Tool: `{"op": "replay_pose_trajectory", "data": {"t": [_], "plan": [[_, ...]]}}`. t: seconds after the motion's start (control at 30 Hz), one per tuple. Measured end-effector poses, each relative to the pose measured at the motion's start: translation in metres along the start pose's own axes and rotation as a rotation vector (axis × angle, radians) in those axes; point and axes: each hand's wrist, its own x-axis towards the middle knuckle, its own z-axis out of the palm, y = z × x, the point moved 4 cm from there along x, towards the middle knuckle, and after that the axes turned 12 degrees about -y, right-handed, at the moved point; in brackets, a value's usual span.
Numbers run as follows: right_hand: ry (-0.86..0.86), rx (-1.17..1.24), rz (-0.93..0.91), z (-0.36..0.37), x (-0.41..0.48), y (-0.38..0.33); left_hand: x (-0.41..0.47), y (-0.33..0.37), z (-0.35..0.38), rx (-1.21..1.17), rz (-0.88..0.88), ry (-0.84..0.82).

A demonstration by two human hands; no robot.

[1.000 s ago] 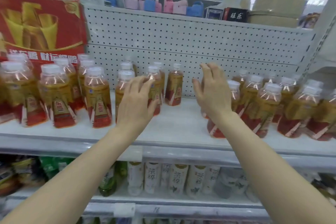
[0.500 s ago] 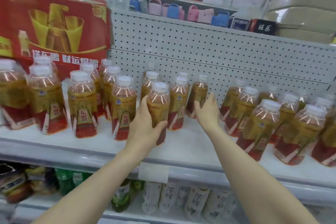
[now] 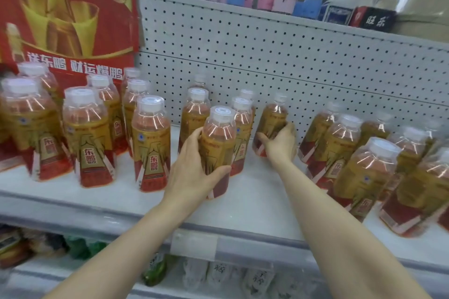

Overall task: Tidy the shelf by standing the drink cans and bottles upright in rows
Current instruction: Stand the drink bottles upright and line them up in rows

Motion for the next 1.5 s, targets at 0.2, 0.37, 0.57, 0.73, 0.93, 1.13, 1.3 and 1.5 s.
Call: {"op": "replay_pose_trajectory", "data": {"t": [0.2, 0.37, 0.57, 0.73, 0.93, 1.13, 1.3, 1.5], "plan": [[0.021, -0.038, 0.001, -0.002, -0.001, -0.001, 0.0, -0.001, 0.001, 0.014, 0.007, 0.012], [0.089, 0.156, -0.329, -0.014, -0.048, -0.031, 0.0, 0.001, 0.001, 0.021, 0.015, 0.014], [-0.316, 0.33, -0.458, 0.01, -0.089, -0.058, -0.002, 0.001, 0.0, 0.011, 0.024, 0.028], [-0.374, 0.308, -0.351, 0.015, -0.089, -0.063, -0.002, 0.002, 0.0, -0.01, 0.018, 0.015], [-0.16, 0.133, -0.267, -0.008, -0.093, -0.042, -0.003, 0.001, -0.001, -0.065, 0.017, -0.001], [-0.048, 0.086, -0.135, -0.043, -0.087, -0.013, -0.004, 0.001, 0.001, -0.096, -0.014, -0.024], [-0.023, 0.048, -0.105, -0.041, -0.084, -0.016, -0.003, -0.002, 0.0, -0.103, -0.032, -0.079], [0.007, 0.033, -0.09, -0.041, -0.089, -0.02, -0.003, -0.002, -0.001, -0.106, -0.039, -0.093]]}}
